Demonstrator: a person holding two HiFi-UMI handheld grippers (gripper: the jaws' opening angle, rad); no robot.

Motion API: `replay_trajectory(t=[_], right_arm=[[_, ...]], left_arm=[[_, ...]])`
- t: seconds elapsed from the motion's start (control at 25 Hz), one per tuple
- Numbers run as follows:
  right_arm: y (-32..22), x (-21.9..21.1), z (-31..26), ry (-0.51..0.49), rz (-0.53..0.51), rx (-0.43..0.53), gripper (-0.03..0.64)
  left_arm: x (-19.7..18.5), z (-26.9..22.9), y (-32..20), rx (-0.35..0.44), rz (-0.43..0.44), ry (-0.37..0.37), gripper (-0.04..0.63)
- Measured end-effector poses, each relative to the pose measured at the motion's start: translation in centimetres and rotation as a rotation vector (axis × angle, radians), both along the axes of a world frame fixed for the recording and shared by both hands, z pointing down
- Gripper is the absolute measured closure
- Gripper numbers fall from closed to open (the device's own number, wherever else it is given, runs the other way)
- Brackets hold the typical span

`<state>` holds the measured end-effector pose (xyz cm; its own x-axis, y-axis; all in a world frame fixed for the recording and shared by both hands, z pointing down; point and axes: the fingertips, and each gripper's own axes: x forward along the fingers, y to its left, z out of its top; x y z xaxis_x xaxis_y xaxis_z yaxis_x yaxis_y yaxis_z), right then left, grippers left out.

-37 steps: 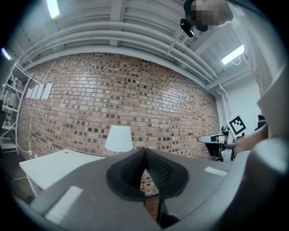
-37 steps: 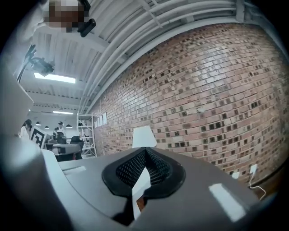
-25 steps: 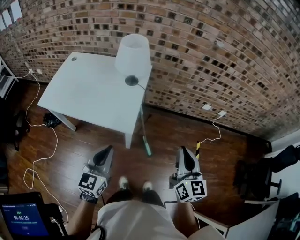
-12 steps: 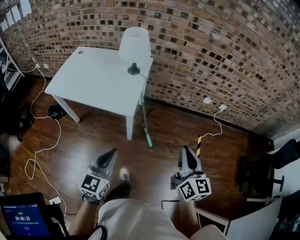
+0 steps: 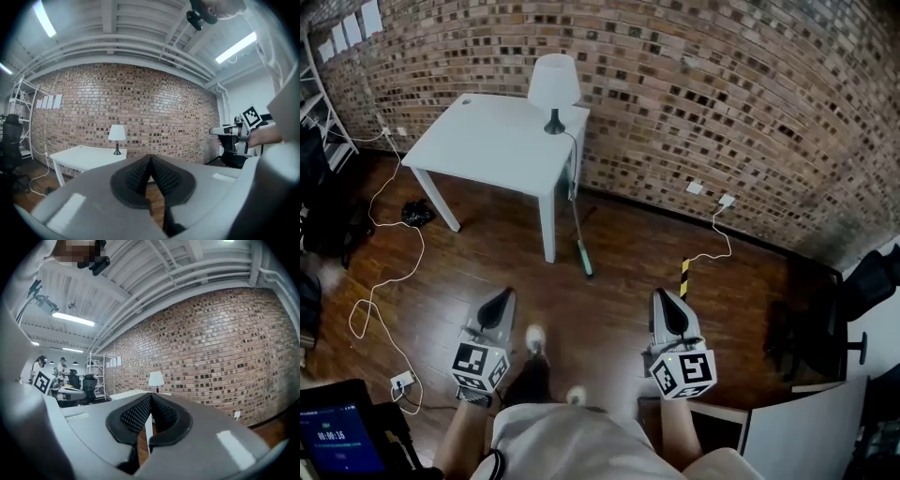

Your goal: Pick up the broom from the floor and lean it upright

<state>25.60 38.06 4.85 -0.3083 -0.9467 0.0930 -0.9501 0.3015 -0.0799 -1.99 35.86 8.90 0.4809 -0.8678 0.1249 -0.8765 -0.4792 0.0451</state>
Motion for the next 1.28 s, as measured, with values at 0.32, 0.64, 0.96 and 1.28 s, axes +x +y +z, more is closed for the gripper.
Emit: replay_trajectory(t=[0.32, 0.64, 0.96, 1.28], right_arm=[[5.7, -1.1, -1.1, -0.028, -0.011, 0.011, 0.604], [6.5, -3.7, -1.2, -0.008, 0.001, 0.049, 0.604], [6.2, -5.0, 0.0, 0.052, -0.001, 0.012, 0.606], [5.3, -6.6, 0.0, 0.072, -0.018, 0.010, 0.606]], left_arm=[[-0.2, -2.2, 4.8, 0.044, 0.009, -0.030, 0.597], [-1.4, -2.3, 4.6, 0.084, 0.044, -0.038, 0.597], [-1.1, -1.9, 4.3, 0.088, 0.076, -0.039, 0.597], [-1.7, -1.7, 3.6, 0.081, 0.088, -0.039, 0.597]])
